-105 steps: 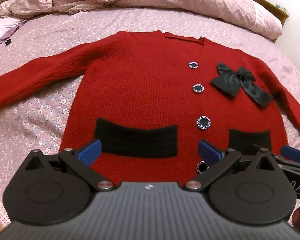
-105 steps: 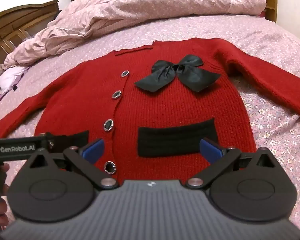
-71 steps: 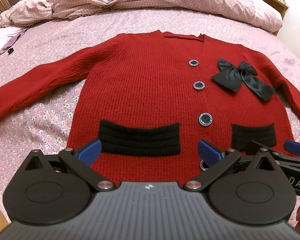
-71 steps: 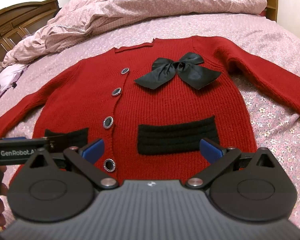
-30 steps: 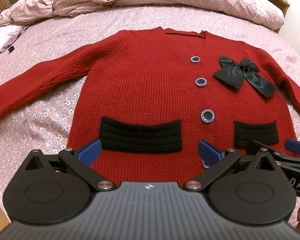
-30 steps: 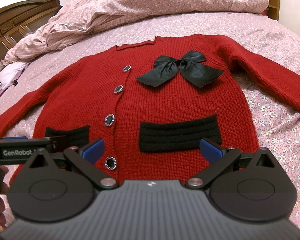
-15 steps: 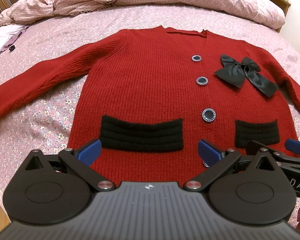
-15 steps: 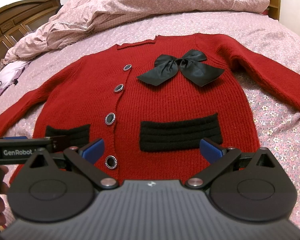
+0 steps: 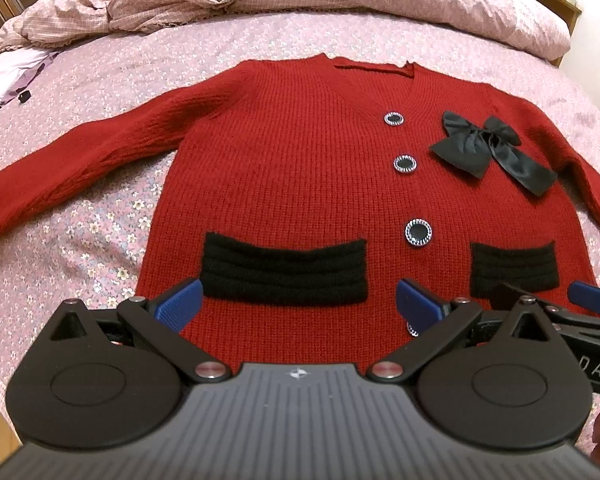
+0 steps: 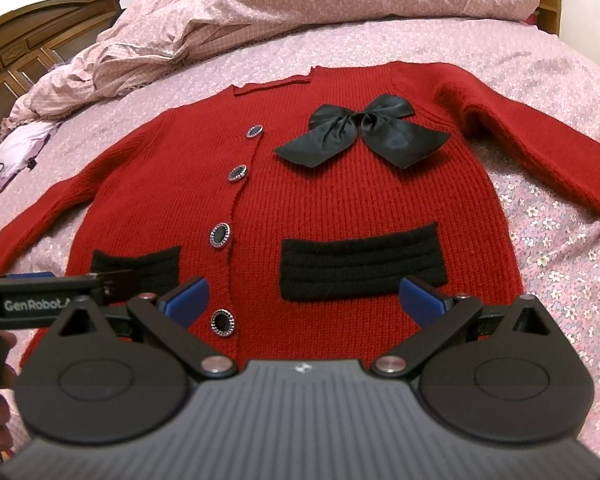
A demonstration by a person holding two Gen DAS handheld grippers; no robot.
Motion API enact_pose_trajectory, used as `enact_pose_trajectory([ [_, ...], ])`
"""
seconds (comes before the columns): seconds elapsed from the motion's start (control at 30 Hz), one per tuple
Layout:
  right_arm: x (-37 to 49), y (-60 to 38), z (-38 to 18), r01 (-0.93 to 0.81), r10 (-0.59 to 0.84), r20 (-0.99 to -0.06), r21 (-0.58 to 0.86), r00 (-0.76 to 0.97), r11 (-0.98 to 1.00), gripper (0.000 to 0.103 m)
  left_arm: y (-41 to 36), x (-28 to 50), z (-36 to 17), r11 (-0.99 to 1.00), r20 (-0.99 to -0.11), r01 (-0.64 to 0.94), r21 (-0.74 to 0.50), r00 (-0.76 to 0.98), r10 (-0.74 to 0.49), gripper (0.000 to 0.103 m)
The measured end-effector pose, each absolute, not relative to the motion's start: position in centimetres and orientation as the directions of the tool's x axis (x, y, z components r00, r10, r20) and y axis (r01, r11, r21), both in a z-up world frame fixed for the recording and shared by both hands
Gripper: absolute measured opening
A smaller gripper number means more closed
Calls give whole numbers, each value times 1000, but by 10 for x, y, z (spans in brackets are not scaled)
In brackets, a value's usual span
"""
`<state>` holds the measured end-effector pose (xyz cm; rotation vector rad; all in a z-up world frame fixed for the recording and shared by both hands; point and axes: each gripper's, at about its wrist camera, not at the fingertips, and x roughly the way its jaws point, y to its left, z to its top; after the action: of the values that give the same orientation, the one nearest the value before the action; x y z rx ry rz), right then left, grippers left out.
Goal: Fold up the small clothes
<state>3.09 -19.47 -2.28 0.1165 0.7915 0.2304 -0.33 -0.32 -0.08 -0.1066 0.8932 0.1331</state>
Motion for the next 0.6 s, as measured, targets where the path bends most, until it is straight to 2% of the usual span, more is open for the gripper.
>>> enact_pose_trajectory([
  [0.6, 54, -233, -12, -78, 207, -674, 216, 709, 973, 103, -8, 36, 10, 996, -798, -93, -1, 601, 55, 103],
])
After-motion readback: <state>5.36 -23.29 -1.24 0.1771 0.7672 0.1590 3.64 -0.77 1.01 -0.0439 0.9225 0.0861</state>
